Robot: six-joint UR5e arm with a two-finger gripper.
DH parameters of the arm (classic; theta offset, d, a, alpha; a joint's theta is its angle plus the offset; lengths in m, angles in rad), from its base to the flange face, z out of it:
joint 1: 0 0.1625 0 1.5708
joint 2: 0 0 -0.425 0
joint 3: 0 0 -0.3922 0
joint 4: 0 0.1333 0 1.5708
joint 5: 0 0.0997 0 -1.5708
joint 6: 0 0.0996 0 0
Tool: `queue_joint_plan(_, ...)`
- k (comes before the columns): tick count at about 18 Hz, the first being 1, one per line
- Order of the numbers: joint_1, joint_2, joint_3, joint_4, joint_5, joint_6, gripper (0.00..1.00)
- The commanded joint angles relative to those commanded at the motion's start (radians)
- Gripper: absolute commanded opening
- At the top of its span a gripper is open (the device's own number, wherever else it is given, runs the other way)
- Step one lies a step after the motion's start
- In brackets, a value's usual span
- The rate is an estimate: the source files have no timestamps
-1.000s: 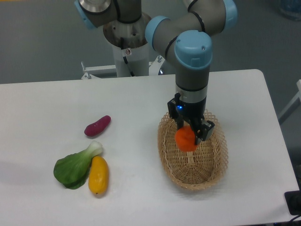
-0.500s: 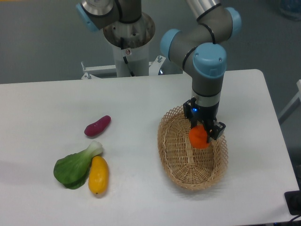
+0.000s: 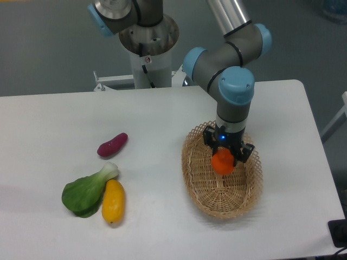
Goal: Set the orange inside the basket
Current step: 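Lower the orange onto the basket floor and open the gripper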
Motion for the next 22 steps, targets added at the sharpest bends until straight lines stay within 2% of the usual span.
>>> queue_joint_plan(2,0.0,-0.002,-0.005,-0.003,0.0,0.003,0.57)
queue_joint_plan(6,-0.002,-0.005,-0.02,-0.005,0.0,0.002,0.59)
queue_joint_plan(8,-0.002,-0.005,-0.023,-0.002,-0.002,0.006,0.78)
queue_joint_plan(9,-0.002,-0.003,-0.023,0.0,-0.002,0.006,0.8)
queue_joint_plan(11,-0.002,-0.003,-0.022,0.003,-0.002,0.005,1.0)
queue_joint_plan(14,-0.002,0.005,-0.003,0.005,-0.002,0.008,1.0)
queue_joint_plan(22,-0.012,0.009,0.116,-0.011,-0.002,0.009,1.0)
